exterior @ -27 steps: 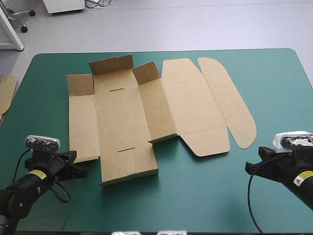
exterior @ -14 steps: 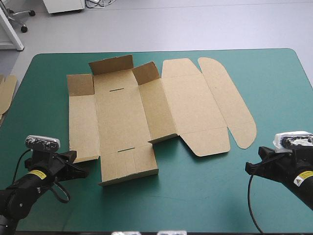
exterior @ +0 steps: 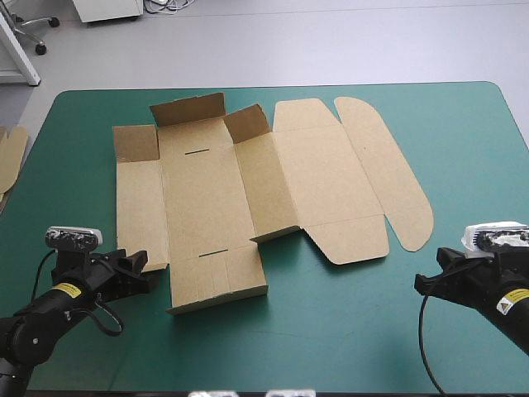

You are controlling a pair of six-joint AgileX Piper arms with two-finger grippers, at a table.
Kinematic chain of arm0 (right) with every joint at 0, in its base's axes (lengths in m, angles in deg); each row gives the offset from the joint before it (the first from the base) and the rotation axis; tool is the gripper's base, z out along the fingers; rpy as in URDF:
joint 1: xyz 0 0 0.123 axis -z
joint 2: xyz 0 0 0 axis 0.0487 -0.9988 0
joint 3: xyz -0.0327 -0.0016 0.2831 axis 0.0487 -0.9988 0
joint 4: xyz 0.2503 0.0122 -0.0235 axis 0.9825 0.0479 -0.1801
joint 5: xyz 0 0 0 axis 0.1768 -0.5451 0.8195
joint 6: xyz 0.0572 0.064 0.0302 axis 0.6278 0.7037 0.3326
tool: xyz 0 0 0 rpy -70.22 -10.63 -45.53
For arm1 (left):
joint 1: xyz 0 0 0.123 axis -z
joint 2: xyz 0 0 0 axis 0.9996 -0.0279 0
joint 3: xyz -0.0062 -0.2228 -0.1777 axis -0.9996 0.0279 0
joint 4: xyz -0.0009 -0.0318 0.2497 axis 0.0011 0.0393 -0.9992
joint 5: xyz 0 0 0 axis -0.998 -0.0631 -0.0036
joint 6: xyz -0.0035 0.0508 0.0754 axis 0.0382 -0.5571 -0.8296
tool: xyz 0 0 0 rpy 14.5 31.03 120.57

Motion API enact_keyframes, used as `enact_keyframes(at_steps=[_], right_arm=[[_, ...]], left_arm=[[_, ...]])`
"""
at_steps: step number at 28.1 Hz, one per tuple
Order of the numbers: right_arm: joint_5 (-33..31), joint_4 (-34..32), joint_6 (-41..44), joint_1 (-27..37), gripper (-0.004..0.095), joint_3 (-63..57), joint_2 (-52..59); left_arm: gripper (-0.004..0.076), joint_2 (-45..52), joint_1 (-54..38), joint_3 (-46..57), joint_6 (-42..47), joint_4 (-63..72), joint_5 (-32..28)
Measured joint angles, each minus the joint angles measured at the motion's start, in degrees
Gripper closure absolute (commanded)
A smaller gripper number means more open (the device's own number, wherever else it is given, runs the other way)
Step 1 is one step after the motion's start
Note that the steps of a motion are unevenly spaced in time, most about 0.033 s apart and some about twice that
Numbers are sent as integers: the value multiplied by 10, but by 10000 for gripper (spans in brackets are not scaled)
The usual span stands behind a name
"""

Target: Fold the box

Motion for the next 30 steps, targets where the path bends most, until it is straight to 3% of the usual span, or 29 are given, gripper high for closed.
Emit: enact_keyframes(at_steps=[7,17,22,30], right_arm=[[1,0,0,0,942,0,0],[1,0,0,0,942,0,-26],[1,-2,-1,0,942,0,-27],[2,-16,-2,0,942,0,-27]], left_arm=[[360,-39,0,-11,37,2,-13],[360,-166,-2,-132,42,-26,-25],[360,-201,-55,-159,38,-10,-11],[360,-228,-164,-172,-92,174,38]])
